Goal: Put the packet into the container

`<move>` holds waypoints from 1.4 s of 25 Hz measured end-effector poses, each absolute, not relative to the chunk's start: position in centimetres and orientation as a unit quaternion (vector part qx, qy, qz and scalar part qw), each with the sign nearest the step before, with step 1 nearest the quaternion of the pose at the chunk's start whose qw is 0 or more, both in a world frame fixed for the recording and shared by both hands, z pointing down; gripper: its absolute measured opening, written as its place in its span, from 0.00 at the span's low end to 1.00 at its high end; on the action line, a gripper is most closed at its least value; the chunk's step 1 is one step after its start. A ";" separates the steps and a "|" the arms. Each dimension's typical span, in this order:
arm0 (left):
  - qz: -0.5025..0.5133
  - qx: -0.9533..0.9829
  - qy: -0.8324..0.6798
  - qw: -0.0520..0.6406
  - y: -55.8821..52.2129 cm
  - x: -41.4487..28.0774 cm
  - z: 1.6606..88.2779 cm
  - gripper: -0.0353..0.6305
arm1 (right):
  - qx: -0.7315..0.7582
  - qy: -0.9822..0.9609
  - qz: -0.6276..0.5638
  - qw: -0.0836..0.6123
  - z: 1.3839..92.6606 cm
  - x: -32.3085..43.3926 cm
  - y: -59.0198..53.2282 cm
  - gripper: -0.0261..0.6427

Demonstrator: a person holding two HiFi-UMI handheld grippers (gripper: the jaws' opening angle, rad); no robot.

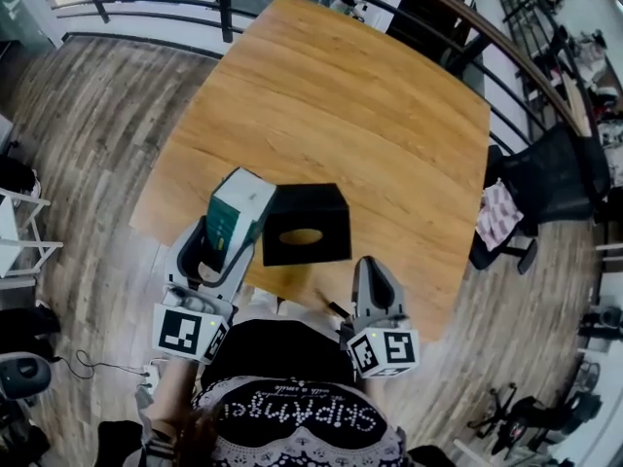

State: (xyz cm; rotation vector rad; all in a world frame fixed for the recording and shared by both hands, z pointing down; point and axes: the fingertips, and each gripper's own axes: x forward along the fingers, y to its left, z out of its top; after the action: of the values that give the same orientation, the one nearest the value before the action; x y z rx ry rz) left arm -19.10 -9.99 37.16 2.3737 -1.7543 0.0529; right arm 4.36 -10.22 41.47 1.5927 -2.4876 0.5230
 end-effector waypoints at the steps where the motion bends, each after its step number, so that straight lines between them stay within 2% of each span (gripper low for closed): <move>1: 0.018 0.799 -0.593 0.097 -10.0 -19.1 37.2 0.57 | 0.529 -0.827 0.175 0.073 41.5 4.5 -10.2 0.10; 19: 0.023 0.772 -0.626 0.108 -10.1 -17.3 36.9 0.57 | 0.501 -0.843 0.179 0.078 41.4 6.5 -12.7 0.10; 35: 0.020 0.763 -0.639 0.096 -10.2 -18.2 34.4 0.57 | 0.524 -0.832 0.172 0.056 40.0 8.7 -13.6 0.10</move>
State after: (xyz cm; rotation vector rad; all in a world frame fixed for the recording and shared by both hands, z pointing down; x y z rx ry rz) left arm -18.22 -10.22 34.45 2.2598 -1.8929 0.0596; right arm 8.66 -13.64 40.02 1.5898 -2.5262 0.5225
